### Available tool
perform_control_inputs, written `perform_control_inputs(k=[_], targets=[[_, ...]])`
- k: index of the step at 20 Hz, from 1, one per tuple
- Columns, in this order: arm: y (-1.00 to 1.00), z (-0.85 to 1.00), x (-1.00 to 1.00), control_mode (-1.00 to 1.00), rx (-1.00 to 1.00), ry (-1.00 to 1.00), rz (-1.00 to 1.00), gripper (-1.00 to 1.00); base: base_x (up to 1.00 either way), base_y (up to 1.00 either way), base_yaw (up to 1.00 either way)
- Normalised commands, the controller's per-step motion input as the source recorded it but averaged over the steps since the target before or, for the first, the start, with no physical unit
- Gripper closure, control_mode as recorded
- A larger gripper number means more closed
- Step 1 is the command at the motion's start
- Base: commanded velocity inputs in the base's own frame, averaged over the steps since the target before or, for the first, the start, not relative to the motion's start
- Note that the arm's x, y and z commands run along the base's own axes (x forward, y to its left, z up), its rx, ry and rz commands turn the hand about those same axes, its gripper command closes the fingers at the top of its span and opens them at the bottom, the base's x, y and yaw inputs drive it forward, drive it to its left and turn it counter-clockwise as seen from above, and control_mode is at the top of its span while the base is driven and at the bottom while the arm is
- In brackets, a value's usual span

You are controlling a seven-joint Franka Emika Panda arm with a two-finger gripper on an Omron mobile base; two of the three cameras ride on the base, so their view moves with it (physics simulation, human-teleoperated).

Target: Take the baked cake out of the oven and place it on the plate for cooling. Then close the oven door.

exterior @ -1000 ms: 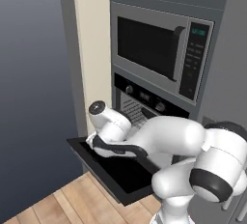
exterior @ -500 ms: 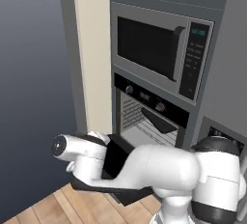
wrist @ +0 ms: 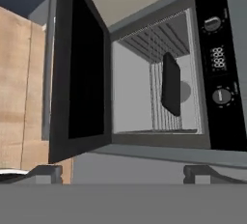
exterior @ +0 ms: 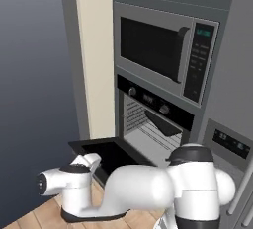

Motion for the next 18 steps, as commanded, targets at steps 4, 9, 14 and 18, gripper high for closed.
perform_control_inputs(k=[4,9,14,18], targets=[[0.3,-0.71,0.0,-1.0,-0.33,-0.08,-0.08,-1.0,0.0,0.0,0.0],[0.27,-0.75,0.14,-1.0,-0.33,-0.05,-0.14,-1.0,0.0,0.0,0.0],[0.15,-0.75,0.41,-1.0,-0.31,-0.02,-0.2,-1.0,0.0,0.0,0.0],[0.08,-0.75,0.46,-1.0,-0.3,-0.06,-0.21,-1.0,0.0,0.0,0.0]])
